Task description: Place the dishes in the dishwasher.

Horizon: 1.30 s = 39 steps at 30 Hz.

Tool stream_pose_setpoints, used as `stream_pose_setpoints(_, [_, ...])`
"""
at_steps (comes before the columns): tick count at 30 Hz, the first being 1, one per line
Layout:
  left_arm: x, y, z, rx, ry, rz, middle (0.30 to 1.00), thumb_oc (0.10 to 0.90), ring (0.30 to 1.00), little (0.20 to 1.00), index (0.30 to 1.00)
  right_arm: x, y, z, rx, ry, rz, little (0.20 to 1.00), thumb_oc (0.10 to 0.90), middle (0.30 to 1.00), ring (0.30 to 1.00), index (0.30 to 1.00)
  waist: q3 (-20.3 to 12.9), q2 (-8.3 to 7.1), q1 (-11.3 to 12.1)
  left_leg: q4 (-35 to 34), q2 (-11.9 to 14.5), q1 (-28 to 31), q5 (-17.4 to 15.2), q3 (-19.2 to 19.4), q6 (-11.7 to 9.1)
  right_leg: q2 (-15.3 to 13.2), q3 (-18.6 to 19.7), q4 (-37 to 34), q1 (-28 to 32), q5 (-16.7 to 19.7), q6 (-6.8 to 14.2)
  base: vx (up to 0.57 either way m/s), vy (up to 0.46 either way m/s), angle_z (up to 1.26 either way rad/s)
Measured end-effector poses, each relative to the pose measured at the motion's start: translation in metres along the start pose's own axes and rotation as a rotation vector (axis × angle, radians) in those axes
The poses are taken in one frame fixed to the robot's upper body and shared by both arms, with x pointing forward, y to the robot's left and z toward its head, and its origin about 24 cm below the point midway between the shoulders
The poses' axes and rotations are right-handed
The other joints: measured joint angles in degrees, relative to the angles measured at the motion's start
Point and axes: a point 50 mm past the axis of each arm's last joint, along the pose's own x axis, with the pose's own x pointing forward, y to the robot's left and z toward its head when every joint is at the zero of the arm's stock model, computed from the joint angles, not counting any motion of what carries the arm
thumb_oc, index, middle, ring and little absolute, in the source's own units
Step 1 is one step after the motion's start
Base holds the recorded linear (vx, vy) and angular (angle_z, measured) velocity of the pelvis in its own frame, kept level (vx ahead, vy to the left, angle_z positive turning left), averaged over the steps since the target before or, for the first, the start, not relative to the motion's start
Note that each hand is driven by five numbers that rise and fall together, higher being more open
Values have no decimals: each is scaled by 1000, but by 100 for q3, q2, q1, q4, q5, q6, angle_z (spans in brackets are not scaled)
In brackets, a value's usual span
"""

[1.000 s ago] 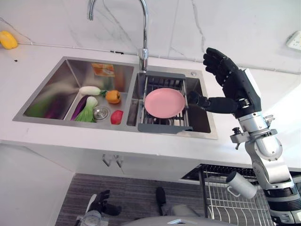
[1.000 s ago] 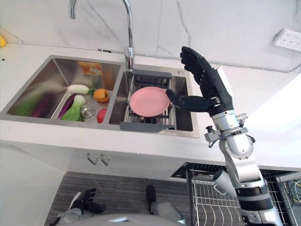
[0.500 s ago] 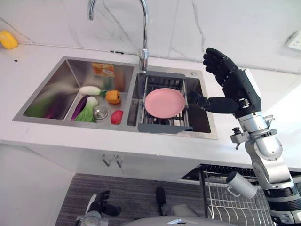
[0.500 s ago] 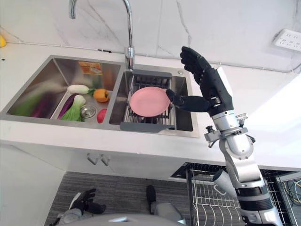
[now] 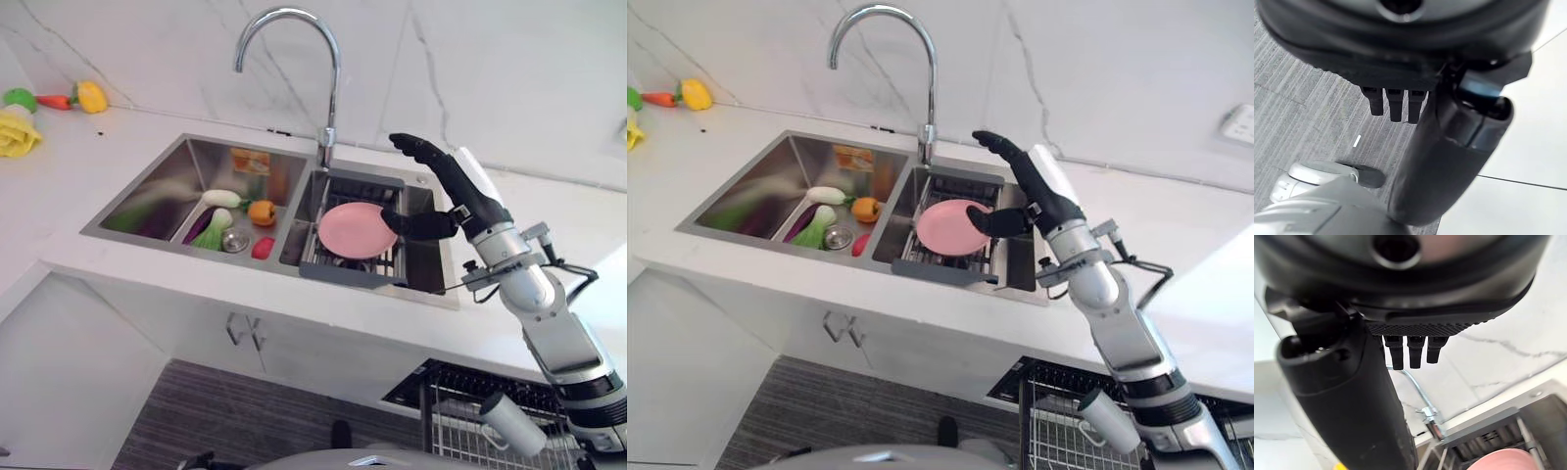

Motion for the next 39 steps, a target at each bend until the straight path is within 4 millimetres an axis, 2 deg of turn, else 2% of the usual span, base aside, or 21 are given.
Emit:
stream_pose_setpoints(3, [0, 3, 1, 32, -12, -3, 900, 800, 900, 900, 900, -1, 3, 0, -127, 58, 75, 900, 800, 900, 900, 900, -44, -8, -44, 0, -21, 0, 44, 49, 126, -19, -1, 1, -7, 12, 17, 18, 24, -6])
stream_pose_setpoints(4, [0, -1, 10, 56, -12, -10, 900, 800, 900, 900, 900, -1, 4, -2, -205, 95, 123, 900, 800, 900, 900, 900, -77, -1, -83, 25, -40, 29, 52, 42, 132, -26, 17, 1, -13, 22, 23, 0, 0, 0])
stream_pose_setpoints(5, [0, -1, 10, 56, -12, -10, 900, 800, 900, 900, 900, -1, 4, -2, -205, 95, 123, 900, 800, 900, 900, 900, -77, -1, -83, 25, -40, 29, 52, 42, 132, -26, 17, 1, -13, 22, 23, -18, 58, 5])
stream_pose_setpoints(7, [-6, -18, 33, 94, -117, -59, 900, 800, 900, 900, 900, -2, 5, -6, -266, 142, 184, 900, 800, 900, 900, 900, -102, 101, -8, 35, -92, -41, 72, 19, 165, -83, 16, 7, -18, 113, 4, -31, 81, -5])
stream_pose_setpoints(9, [-17, -34, 40, 44, -267, -86, 900, 800, 900, 900, 900, -4, 1, -12, -349, 164, 244, 900, 800, 900, 900, 900, -181, 250, -1, 38, -146, -52, 63, 65, 193, -132, -7, 3, -59, 125, 21, -26, 41, -8])
stream_pose_setpoints(11, [-13, -40, 39, 74, -205, -81, 900, 800, 900, 900, 900, -3, 11, -27, -426, 208, 303, 900, 800, 900, 900, 900, -263, 311, 33, 41, -169, -56, 50, 54, 171, -160, -12, 2, -59, 145, 48, -9, 12, 3])
stream_pose_setpoints(14, [-10, -35, 39, 77, -184, -55, 900, 800, 900, 900, 900, -6, 31, -38, -475, 232, 397, 900, 800, 900, 900, 900, -248, 245, 30, 37, -167, -113, 103, 57, 248, -157, -16, 1, -113, 151, 55, -5, 5, -1])
stream_pose_setpoints(18, [-10, -33, 40, 78, -189, -52, 900, 800, 900, 900, 900, -8, 44, -48, -487, 244, 452, 900, 800, 900, 900, 900, -247, 215, 81, 36, -161, -105, 113, 6, 247, -162, -53, 0, -87, 156, 57, -8, 16, 6])
stream_pose_setpoints(21, [-9, -30, 40, 84, -182, -42, 900, 800, 900, 900, 900, -5, 51, -57, -502, 243, 431, 900, 800, 900, 900, 900, -241, 180, 102, 40, -163, -99, 121, -73, 248, -178, -124, 0, -52, 167, 73, -12, 19, 13])
stream_pose_setpoints(26, [-5, -19, 23, 106, -128, -15, 900, 800, 900, 900, 900, 0, 63, -61, -480, 251, 380, 900, 800, 900, 900, 900, -254, 152, 198, 41, -163, -99, 120, -100, 246, -190, -160, -1, -46, 162, 65, -5, 13, 4])
stream_pose_setpoints(32, [-4, -8, -10, 125, -36, 10, 900, 800, 900, 900, 900, 2, 62, -64, -522, 258, 369, 900, 800, 900, 900, 900, -226, 97, 324, 43, -178, -131, 109, -259, 212, -240, -315, 0, -19, 146, 49, -3, 11, 13])
stream_pose_setpoints(39, [-4, -7, -8, 124, -47, 11, 900, 800, 900, 900, 900, 6, 63, -59, -526, 234, 360, 900, 800, 900, 900, 900, -218, 36, 504, 101, -205, -269, 133, -424, 181, -302, -489, 0, -58, 141, 44, 0, 6, 15])
